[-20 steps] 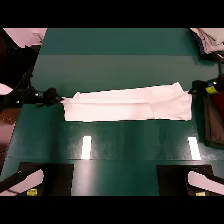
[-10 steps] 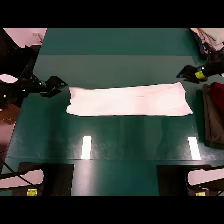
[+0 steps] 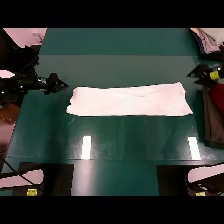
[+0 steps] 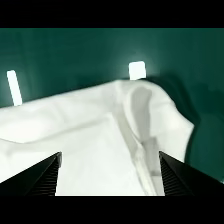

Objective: Fold the shirts.

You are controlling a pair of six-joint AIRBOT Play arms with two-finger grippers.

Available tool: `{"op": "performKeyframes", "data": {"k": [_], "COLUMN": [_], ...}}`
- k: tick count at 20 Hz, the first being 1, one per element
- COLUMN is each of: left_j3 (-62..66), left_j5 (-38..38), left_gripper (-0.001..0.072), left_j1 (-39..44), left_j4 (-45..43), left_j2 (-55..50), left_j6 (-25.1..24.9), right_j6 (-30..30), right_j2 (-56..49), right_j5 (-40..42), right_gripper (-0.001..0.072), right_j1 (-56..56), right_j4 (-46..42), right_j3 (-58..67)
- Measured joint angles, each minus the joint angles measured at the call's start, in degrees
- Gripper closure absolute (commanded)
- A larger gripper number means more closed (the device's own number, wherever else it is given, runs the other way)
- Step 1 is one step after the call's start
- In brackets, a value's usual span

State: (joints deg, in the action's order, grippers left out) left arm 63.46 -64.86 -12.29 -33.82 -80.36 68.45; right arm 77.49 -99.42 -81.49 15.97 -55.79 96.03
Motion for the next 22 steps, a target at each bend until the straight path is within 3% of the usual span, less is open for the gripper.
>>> {"op": "performKeyframes", "data": {"k": [6,13,15,17,18,21,22], "left_j3": [0.1,0.1,0.1,0.1,0.1,0.5,1.1], "left_j5": [-1.9,0.7,1.1,2.0,2.7,6.9,8.0], "left_gripper": [0.0682,0.0682,0.0682,0.0682,0.0682,0.0683,0.0683], "left_j1": [6.8,18.2,20.3,22.3,23.1,25.8,26.7], "left_j4": [0.0,-1.2,-2.1,-2.8,-3.0,-3.7,-3.7], "left_j2": [0.0,0.0,-0.1,-0.1,-0.1,-0.4,-0.9], "left_j6": [-0.8,-0.9,-0.9,-0.7,-0.4,0.4,0.7], "right_j6": [-5.6,-7.3,-7.6,-8.0,-8.2,-8.5,-8.5], "right_j2": [-0.7,-6.6,-7.5,-8.0,-8.1,-8.4,-8.4], "right_j5": [0.5,-4.9,-6.1,-6.4,-6.4,-5.3,-5.4], "right_gripper": [0.0021,0.0030,0.0149,0.0194,0.0339,0.0667,0.0697], "right_j1": [3.7,3.3,2.4,1.4,0.9,-0.7,-1.2], "right_j4": [1.6,3.1,2.8,2.6,2.5,1.7,1.8], "right_j3": [-9.7,-8.8,-8.3,-8.0,-8.0,-7.9,-7.8]}}
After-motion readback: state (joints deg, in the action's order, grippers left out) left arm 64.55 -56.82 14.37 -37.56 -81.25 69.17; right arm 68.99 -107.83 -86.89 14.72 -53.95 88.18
